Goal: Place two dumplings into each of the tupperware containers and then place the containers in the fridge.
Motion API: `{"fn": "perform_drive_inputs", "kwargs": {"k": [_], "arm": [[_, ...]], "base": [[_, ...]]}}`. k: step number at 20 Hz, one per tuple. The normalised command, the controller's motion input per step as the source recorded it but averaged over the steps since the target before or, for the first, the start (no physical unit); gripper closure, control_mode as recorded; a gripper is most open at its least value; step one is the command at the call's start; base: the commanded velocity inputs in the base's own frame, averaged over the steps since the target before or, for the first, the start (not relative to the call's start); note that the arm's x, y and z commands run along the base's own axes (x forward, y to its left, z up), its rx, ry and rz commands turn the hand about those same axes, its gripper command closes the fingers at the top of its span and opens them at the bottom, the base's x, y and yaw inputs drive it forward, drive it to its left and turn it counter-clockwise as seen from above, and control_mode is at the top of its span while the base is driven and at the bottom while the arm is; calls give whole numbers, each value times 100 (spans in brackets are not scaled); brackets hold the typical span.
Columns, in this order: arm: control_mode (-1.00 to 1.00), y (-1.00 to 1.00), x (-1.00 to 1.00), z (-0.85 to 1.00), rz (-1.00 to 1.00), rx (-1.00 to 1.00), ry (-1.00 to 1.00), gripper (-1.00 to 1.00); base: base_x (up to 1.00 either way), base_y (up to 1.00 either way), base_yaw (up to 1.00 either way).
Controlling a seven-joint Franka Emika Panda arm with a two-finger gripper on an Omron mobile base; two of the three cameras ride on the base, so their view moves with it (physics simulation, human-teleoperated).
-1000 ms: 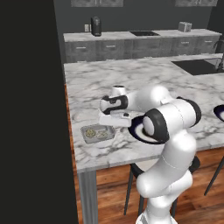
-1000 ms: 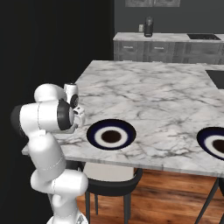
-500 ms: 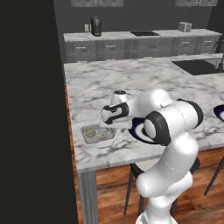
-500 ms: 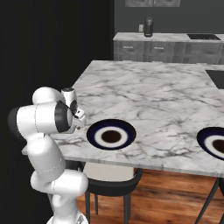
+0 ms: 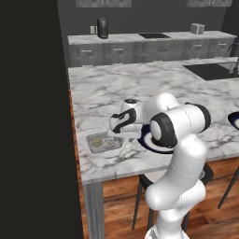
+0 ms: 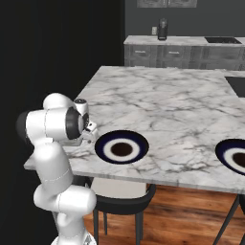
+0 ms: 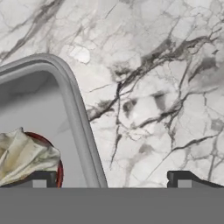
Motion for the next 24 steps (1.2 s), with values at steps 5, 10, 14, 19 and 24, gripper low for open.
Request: {"fn": "perform_drive_inputs", "kwargs": {"k": [5, 10, 14, 19, 24], "arm": [[-100, 6, 9, -33, 0, 0, 0, -100], [-100, 5, 2, -35, 0, 0, 0, -100], [-100, 2, 0, -36, 0, 0, 0, -100], [-100, 4, 0, -16, 0, 0, 3, 100], [-100, 0, 0, 2, 0, 0, 0, 100]], "base": [[0, 0, 0], [0, 0, 0], [0, 0, 0], [0, 0, 0], [0, 0, 0]]}}
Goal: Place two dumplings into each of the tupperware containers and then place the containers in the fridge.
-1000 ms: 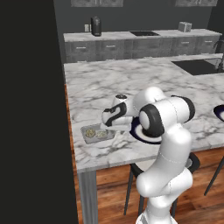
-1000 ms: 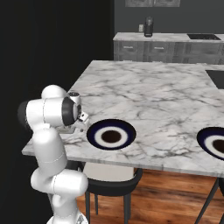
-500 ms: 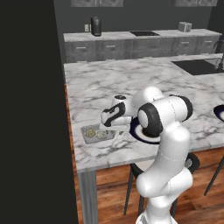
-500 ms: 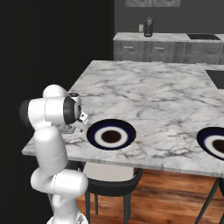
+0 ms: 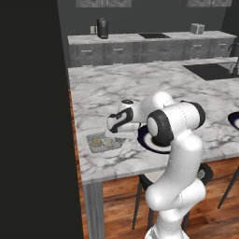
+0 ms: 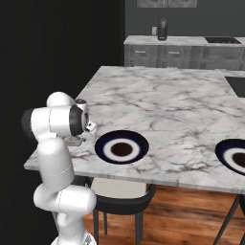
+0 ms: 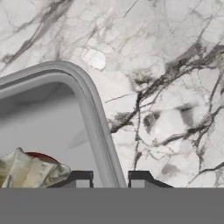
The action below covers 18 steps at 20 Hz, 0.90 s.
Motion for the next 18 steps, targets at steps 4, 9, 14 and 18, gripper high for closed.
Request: {"fn": "perform_drive_inputs", "kwargs": {"k": [4, 9, 14, 18], "arm": [[-100, 0, -28, 57, -3, 0, 0, 100], [-100, -6, -66, 86, -10, 0, 1, 100], [-100, -60, -75, 67, -26, 5, 13, 100], [-100, -36, -59, 57, -38, 1, 16, 100]], "base": [[0, 0, 0], [0, 0, 0], [0, 0, 0], [0, 0, 0]]}}
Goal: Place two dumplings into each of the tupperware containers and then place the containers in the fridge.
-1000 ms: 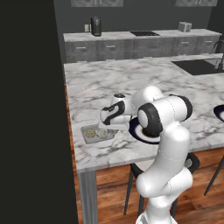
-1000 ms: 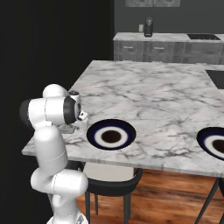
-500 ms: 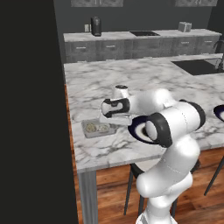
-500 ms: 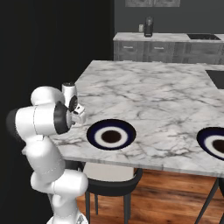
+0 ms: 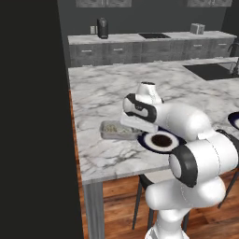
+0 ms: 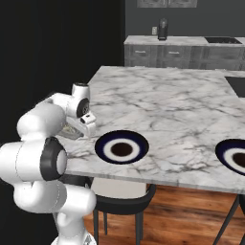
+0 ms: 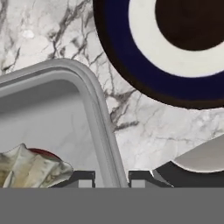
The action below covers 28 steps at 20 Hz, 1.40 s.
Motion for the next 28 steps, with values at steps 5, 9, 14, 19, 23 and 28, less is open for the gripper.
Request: {"fn": "perform_drive_inputs", "kwargs": {"k": [5, 9, 14, 19, 23, 28], "arm": [[-100, -62, -74, 48, -36, 3, 14, 100], [-100, -55, -76, 40, -35, 3, 11, 100], [-100, 5, -47, 31, -26, -12, -2, 100], [-100, 9, -43, 36, -27, -15, 0, 100], [-100, 6, -50, 48, -28, -6, -4, 100], [-100, 4, -45, 27, -25, -2, -3, 100]], "base": [[0, 0, 0], [0, 0, 0], [0, 0, 0], [0, 0, 0], [0, 0, 0], [0, 0, 0]]}}
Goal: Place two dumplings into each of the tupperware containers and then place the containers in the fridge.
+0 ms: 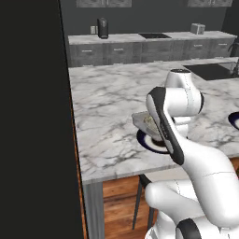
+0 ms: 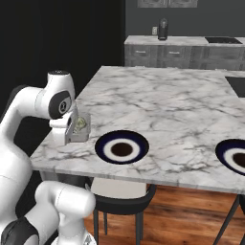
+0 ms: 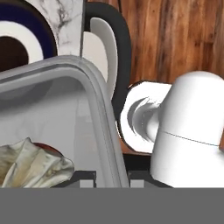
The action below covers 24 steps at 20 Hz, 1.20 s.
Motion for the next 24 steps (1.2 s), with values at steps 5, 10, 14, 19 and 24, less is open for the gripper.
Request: {"fn": "perform_drive_inputs", "kwargs": {"k": [5, 10, 14, 19, 24], "arm": [[-100, 0, -36, 1, -16, 0, 0, 100], [-100, 0, -37, 0, -10, 0, 0, 100], [-100, 3, -8, 7, -2, -1, -7, 100], [-100, 14, 0, 42, 0, -1, -3, 100], [-100, 3, -7, 36, 0, 0, 0, 100]], "base": [[0, 0, 0], [0, 0, 0], [0, 0, 0], [0, 0, 0], [0, 0, 0]]}}
